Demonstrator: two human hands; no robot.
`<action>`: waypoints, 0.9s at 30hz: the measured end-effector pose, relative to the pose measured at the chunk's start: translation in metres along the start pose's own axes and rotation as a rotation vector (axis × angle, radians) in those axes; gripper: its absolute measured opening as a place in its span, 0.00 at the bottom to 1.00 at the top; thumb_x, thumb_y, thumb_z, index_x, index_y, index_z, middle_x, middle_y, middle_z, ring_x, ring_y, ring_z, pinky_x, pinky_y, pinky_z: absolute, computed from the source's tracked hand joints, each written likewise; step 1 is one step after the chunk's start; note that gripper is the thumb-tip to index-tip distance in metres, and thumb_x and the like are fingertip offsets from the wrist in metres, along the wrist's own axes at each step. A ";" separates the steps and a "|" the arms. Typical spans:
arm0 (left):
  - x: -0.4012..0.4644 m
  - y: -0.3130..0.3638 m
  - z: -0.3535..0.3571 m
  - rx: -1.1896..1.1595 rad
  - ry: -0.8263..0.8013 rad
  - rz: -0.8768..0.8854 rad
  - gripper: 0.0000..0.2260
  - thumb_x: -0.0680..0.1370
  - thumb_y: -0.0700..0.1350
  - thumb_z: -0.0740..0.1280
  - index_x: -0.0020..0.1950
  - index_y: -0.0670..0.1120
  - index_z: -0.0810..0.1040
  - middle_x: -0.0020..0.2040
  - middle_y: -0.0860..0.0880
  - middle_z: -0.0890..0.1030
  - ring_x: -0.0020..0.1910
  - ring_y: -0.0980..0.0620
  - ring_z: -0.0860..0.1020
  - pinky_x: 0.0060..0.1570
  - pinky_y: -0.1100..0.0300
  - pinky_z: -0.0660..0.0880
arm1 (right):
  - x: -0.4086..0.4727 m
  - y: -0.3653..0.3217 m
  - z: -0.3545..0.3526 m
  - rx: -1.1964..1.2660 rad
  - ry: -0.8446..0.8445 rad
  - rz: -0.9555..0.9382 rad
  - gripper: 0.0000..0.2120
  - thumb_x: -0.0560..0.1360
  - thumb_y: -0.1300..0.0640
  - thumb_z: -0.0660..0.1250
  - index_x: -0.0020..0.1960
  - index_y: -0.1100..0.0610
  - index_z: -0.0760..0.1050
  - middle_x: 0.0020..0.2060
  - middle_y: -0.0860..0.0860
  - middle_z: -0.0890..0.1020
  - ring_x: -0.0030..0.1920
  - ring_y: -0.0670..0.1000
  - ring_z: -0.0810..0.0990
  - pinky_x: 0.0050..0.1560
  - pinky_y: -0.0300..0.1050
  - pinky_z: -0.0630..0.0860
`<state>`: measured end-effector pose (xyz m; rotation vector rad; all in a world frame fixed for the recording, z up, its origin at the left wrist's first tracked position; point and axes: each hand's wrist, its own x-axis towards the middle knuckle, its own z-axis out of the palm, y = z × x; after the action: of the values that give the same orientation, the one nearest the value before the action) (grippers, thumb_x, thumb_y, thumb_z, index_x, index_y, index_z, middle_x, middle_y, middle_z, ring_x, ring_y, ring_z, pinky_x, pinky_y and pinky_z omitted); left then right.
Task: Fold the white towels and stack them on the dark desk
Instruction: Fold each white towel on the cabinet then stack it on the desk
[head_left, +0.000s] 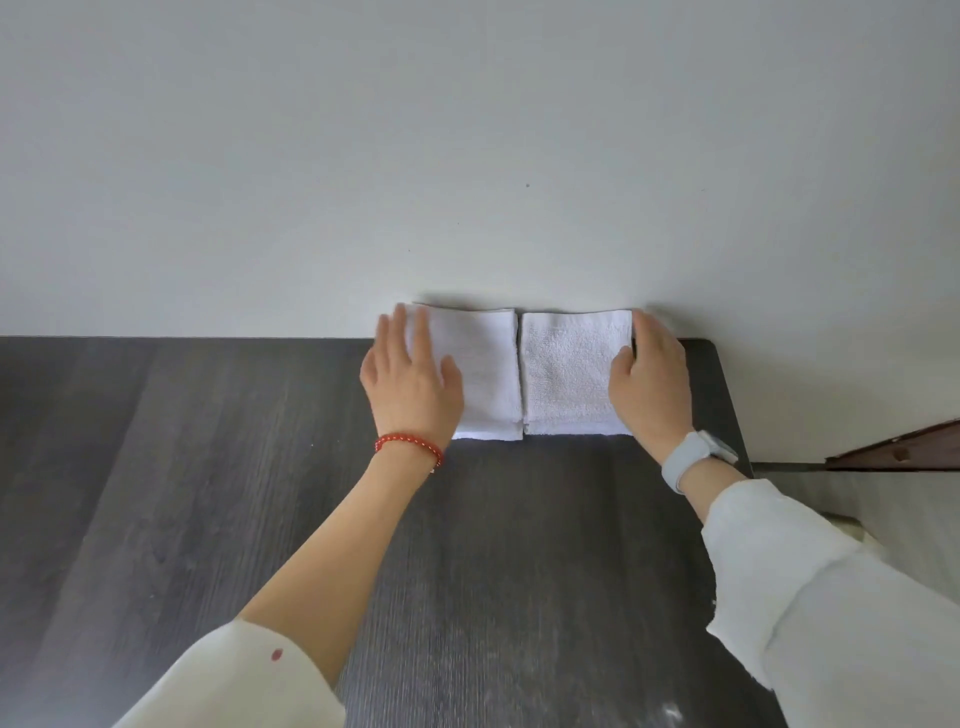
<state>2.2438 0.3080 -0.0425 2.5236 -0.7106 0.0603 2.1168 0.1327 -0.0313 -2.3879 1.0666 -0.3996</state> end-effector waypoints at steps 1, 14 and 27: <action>-0.002 0.005 0.001 0.068 0.022 0.143 0.21 0.75 0.45 0.56 0.67 0.42 0.69 0.68 0.41 0.69 0.70 0.41 0.65 0.62 0.43 0.65 | -0.002 -0.002 0.003 -0.157 0.024 -0.136 0.20 0.76 0.60 0.52 0.67 0.63 0.66 0.64 0.60 0.71 0.66 0.60 0.67 0.67 0.54 0.62; 0.008 0.020 0.029 0.350 -0.355 0.282 0.24 0.79 0.54 0.44 0.74 0.57 0.41 0.76 0.55 0.43 0.74 0.44 0.39 0.64 0.30 0.41 | -0.005 -0.018 0.050 -0.564 -0.225 -0.243 0.28 0.75 0.43 0.40 0.74 0.45 0.54 0.73 0.58 0.60 0.71 0.65 0.59 0.60 0.74 0.58; -0.005 0.015 0.010 0.281 -0.224 0.265 0.25 0.77 0.52 0.44 0.74 0.51 0.59 0.74 0.45 0.60 0.74 0.41 0.55 0.65 0.30 0.49 | -0.019 -0.020 0.031 -0.365 -0.133 -0.280 0.27 0.76 0.48 0.41 0.74 0.50 0.56 0.73 0.57 0.59 0.74 0.60 0.53 0.69 0.68 0.48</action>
<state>2.2312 0.2949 -0.0447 2.7103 -1.1995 -0.0343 2.1312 0.1682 -0.0475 -2.8562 0.8006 -0.1432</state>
